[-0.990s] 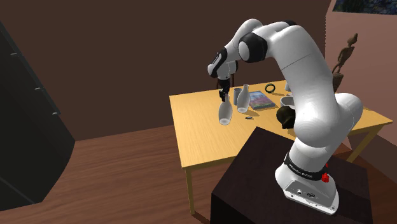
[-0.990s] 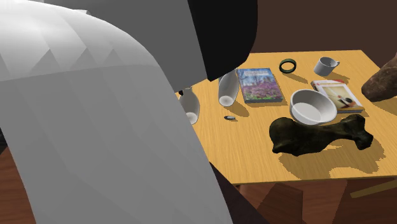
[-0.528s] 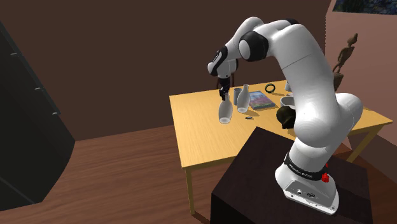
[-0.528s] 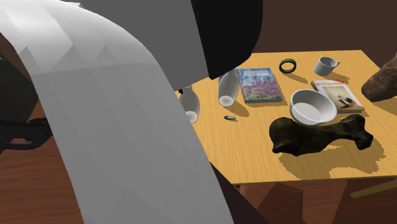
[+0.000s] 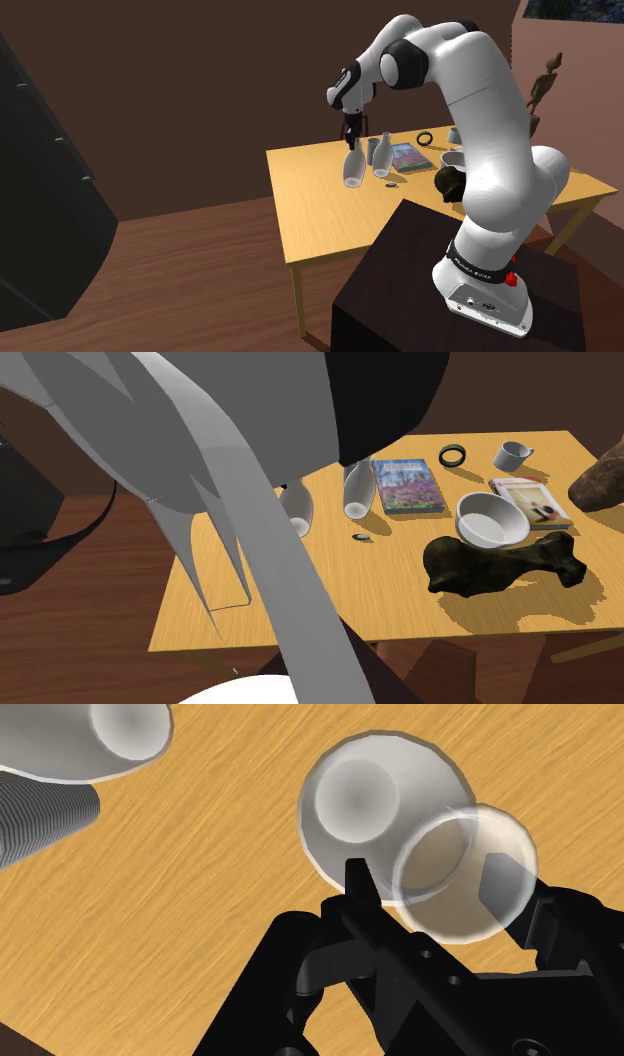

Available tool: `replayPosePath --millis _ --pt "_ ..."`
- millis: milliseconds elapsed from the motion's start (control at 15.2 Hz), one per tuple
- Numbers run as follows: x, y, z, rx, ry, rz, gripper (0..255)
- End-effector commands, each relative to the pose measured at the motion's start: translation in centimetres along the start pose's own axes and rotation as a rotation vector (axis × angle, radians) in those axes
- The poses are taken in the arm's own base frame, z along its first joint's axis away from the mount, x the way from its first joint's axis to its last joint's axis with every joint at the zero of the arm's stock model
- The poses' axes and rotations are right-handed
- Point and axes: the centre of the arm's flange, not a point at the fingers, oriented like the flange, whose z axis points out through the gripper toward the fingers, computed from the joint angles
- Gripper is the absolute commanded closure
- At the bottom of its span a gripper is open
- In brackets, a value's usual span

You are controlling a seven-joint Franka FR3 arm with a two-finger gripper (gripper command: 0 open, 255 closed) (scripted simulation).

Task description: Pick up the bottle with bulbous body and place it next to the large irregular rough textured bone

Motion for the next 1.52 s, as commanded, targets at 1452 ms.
replayPosePath --millis 1452 --pt "-1.4 0.1 -12.7 0.0 0.0 0.0 255"
